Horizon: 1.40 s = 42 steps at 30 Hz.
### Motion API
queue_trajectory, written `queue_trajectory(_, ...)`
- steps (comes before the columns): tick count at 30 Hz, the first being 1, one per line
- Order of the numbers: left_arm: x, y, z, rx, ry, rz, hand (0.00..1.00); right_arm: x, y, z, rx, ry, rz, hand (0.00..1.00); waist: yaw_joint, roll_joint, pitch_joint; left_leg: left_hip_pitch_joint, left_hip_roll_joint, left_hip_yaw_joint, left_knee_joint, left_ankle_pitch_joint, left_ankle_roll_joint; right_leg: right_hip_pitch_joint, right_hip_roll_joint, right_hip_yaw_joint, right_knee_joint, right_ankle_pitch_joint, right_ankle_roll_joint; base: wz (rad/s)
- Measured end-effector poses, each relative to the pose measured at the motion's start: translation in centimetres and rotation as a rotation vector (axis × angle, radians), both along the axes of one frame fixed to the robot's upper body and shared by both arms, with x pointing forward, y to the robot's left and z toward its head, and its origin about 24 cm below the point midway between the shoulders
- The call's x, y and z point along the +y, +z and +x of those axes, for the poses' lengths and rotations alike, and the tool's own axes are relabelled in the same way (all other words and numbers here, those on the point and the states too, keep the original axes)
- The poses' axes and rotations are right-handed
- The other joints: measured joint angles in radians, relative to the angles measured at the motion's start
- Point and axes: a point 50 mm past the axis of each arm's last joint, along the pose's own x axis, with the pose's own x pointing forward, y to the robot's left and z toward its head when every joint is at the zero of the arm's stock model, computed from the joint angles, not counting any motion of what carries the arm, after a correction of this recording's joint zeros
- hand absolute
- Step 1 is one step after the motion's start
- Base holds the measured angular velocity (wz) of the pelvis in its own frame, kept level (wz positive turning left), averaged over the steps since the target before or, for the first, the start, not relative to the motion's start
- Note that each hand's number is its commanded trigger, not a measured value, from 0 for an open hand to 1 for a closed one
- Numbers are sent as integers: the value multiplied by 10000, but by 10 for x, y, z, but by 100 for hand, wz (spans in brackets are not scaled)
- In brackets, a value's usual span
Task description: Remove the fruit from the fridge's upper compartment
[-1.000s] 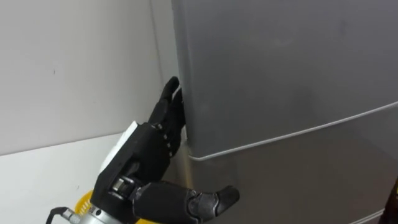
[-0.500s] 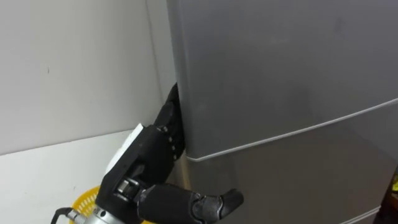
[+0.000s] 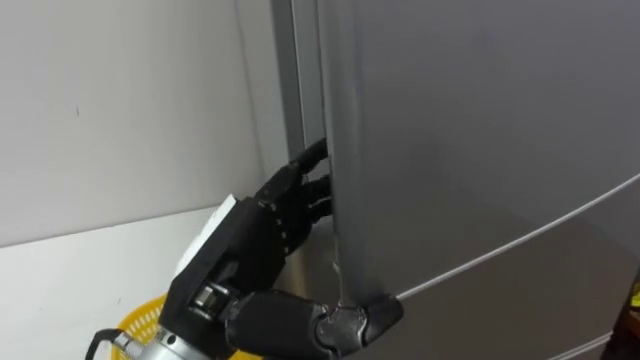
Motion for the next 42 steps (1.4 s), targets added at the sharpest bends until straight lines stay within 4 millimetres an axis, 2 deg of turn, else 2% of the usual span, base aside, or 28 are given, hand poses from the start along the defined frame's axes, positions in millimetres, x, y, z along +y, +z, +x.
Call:
queue_trajectory(23, -3, -3, -1, 184, -450, 246, 0, -6, 1, -3, 140, -5, -163, 0, -101, -34, -45, -3, -8, 32, 110, 0, 1, -3, -28, -63, 11, 17, 26, 1)
queue_trajectory(26, -4, -3, -1, 182, -654, 224, 0, -6, 1, -2, 128, -3, -145, 0, -96, -36, -53, -48, 1, 131, 138, 0, 1, -25, -32, -76, 8, 22, 32, 4)
queue_trajectory(31, -8, -3, -2, 244, -1000, 24, 0, -7, 2, -1, 102, 5, -168, 0, -102, -7, -83, -37, 25, 571, 148, 0, 1, -43, -51, -56, -16, 76, 70, -1)
queue_trajectory(35, -10, -2, -2, 255, -1154, -90, 0, -7, 2, 0, -21, 99, -141, 0, -196, 14, -96, -39, 14, 601, 145, 0, 1, -31, -72, -28, -18, 129, 99, -2)
queue_trajectory(42, -11, -2, -3, 347, -1448, -249, 0, -7, 2, 2, -141, 131, -120, 0, -337, 45, -65, -50, 7, 925, 127, 4, 10, -148, -89, 173, -9, 163, 156, -6)
